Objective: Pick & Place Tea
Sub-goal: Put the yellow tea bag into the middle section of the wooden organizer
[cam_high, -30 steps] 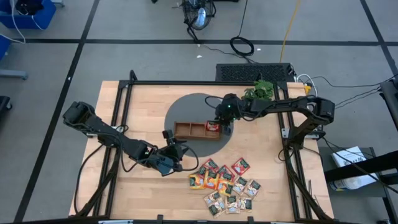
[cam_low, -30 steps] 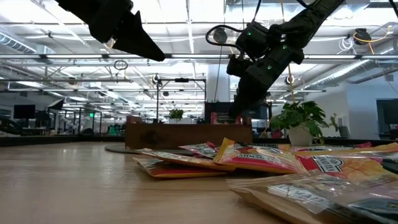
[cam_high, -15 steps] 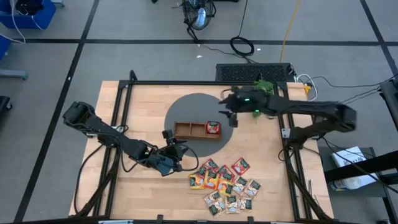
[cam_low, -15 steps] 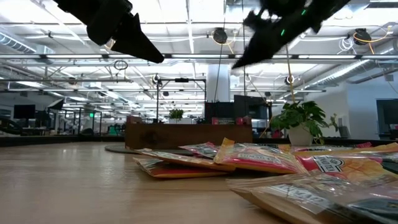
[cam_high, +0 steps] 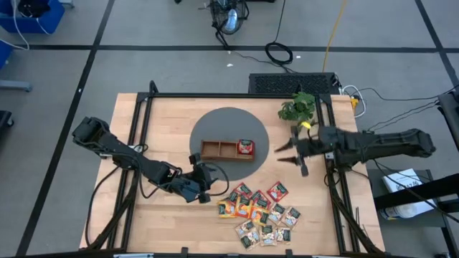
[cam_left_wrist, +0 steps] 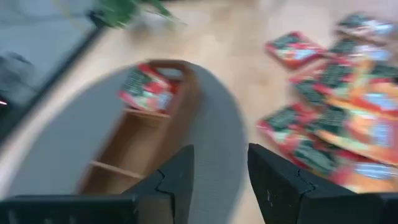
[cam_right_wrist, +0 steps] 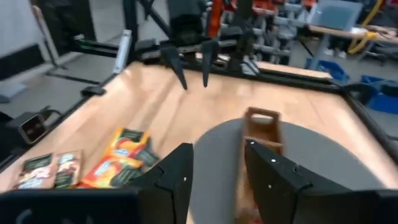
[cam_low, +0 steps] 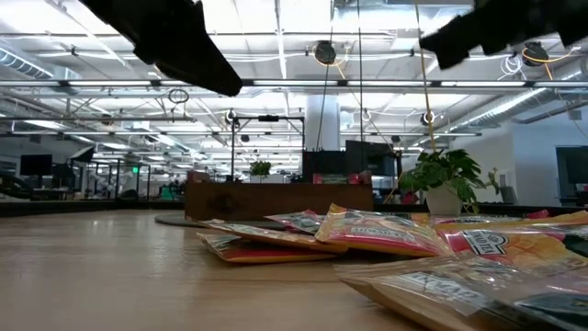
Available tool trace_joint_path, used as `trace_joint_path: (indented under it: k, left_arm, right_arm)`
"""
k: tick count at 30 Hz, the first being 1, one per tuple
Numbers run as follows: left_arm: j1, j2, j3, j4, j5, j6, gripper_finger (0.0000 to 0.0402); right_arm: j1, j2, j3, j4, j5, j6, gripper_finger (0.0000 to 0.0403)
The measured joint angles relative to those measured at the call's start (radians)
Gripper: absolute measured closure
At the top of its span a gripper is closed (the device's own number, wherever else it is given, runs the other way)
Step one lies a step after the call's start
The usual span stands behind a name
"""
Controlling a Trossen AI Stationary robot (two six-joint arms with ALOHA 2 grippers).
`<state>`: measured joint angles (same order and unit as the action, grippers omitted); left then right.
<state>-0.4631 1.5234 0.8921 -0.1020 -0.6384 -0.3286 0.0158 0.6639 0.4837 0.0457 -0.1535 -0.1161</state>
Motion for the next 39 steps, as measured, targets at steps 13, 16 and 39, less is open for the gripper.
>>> trace_joint_path:
  k: [13,16,39]
  left_arm:
    - [-0.205,0.07,0.003,0.122,0.137,0.007,0.0247]
    - [-0.251,0.155,0.057,0.136,0.09,0.076,0.0247]
    - [-0.295,0.545,0.506,-0.429,-0.103,0.532,0.0143]
  right_arm:
    - [0.08,-0.016,-0.413,0.634,0.0,-0.03,0.0306]
    - [0.08,-0.018,-0.413,0.652,0.0,-0.025,0.031]
    - [0.081,-0.001,-0.41,0.663,0.132,0.009,0.0312]
